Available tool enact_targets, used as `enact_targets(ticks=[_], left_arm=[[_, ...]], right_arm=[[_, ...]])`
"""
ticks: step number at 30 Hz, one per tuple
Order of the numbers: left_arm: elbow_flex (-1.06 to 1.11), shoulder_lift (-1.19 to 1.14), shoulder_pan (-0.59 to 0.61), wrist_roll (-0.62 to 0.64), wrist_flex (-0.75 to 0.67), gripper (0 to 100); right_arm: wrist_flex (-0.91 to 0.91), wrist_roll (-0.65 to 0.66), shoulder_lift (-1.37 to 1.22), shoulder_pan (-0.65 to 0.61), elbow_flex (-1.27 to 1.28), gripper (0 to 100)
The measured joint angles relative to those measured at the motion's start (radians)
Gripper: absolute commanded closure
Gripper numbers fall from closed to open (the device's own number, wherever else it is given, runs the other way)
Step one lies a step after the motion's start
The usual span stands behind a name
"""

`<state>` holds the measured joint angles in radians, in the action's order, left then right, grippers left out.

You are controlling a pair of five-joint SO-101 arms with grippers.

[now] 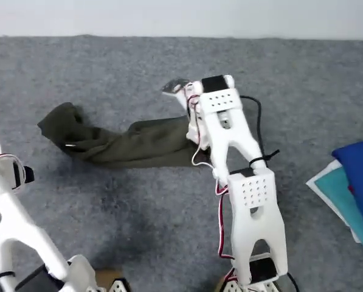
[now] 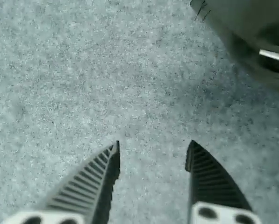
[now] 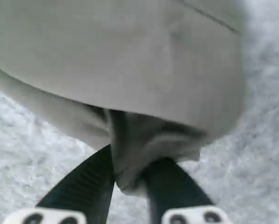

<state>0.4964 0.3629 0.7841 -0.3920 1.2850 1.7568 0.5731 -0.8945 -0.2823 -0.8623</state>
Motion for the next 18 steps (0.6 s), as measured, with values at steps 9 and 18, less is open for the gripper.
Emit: enact_targets(ticks=[9, 18], left_arm=[[0.000, 0.000, 0.000, 0.000, 0.000, 78], [0.000, 0.000, 0.000, -0.089, 0.026, 78]], right_arm=[[0.000, 0.068, 0.265, 0.011, 0.322, 98.8], [0.000, 0.252, 0.930, 0.015, 1.020, 98.8]])
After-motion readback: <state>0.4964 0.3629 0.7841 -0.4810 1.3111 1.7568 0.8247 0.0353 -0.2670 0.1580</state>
